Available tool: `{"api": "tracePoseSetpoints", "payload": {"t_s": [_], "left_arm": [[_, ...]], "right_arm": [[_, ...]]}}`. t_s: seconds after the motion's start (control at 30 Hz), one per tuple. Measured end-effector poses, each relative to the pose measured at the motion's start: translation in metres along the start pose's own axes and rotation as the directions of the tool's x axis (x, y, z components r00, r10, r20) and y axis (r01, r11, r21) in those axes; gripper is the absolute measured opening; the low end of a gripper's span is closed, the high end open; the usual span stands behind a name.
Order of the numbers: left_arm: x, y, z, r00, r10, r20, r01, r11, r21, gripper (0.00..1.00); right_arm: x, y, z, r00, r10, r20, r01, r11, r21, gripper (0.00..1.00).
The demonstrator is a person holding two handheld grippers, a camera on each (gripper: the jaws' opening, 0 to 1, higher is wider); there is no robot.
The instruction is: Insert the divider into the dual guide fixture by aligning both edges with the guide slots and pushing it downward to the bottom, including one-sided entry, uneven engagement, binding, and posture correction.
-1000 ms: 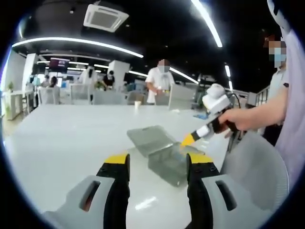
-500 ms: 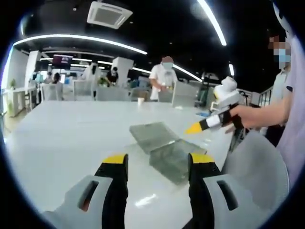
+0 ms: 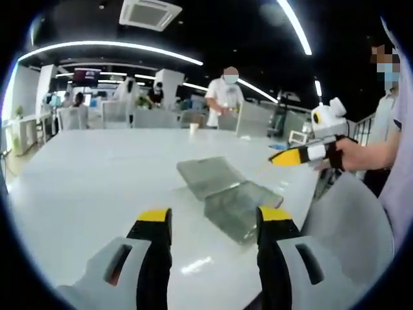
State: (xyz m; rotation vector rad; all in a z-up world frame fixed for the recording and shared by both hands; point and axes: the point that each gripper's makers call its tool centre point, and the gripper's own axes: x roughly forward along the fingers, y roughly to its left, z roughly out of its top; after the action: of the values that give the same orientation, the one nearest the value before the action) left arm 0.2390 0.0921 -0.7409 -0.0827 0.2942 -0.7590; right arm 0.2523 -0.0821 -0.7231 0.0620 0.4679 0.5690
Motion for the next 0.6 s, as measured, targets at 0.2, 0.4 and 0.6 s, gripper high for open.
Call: {"api": "tracePoseSetpoints", "payload": {"t_s": [0.2, 0.4, 0.6], "left_arm": [[0.003, 0.001, -0.002, 1.0, 0.007, -0.021, -0.008, 1.0, -0.009, 0.52], [0.009, 0.003, -0.015, 0.994, 0.028, -0.109, -0.03, 1.0, -0.011, 0.54], [0.02, 0.004, -0.032, 0.966, 0.069, -0.248, -0.071, 0.997, 0.0, 0.6]], "right_arm": [[-0.011, -0.001, 0.001, 0.999, 0.025, 0.032, -0.025, 0.999, -0.024, 0.39], [-0.021, 0.0, -0.002, 0.998, 0.039, 0.039, -0.036, 0.997, -0.073, 0.45], [-0.029, -0.004, -0.003, 0.997, 0.029, 0.069, -0.024, 0.997, -0.073, 0.44]]}}
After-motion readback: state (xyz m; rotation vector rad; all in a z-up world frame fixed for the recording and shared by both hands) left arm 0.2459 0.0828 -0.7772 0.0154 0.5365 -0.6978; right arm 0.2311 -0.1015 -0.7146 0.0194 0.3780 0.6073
